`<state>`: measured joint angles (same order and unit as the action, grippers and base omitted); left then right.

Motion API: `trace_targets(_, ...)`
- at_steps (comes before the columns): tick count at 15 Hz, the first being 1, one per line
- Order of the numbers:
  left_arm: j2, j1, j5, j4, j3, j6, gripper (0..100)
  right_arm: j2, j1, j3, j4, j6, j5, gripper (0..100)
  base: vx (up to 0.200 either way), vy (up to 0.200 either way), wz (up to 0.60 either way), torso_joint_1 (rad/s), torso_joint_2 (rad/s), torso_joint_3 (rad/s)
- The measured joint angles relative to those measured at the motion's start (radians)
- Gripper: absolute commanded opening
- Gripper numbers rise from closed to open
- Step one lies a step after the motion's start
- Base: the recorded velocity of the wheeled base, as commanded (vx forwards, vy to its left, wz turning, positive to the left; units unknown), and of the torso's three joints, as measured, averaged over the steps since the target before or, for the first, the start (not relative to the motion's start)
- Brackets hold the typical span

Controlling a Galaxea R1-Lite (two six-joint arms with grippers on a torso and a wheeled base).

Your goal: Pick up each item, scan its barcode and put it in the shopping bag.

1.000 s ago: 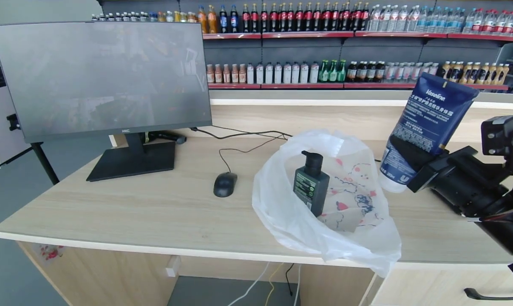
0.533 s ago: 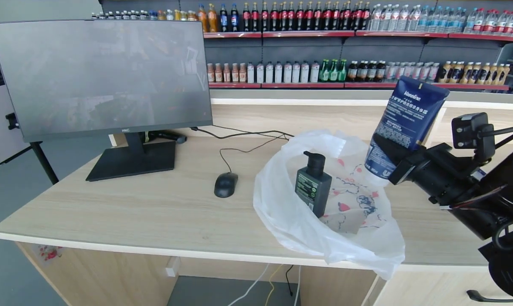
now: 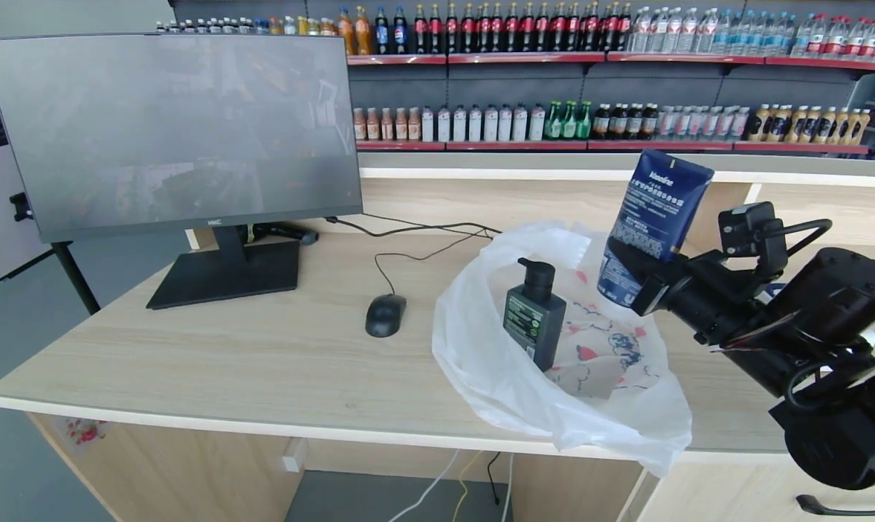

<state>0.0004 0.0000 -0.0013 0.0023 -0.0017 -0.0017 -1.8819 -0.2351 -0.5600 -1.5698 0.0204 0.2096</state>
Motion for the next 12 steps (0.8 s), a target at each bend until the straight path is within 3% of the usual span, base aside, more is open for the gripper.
trace_targets(3, 0.0, 0.0, 0.0, 0.0, 0.0, -0.001, 100, -0.033, -0.005, -0.054, -0.001, 0.046, 0.064, 0, 0.0, 0.0, 0.0, 0.0, 0.0, 0.0)
trace_targets(12, 0.0, 0.0, 0.0, 0.0, 0.0, 0.0, 100, -0.108, -0.021, -0.023, 0.001, 0.059, 0.069, 0, 0.0, 0.0, 0.0, 0.0, 0.0, 0.0)
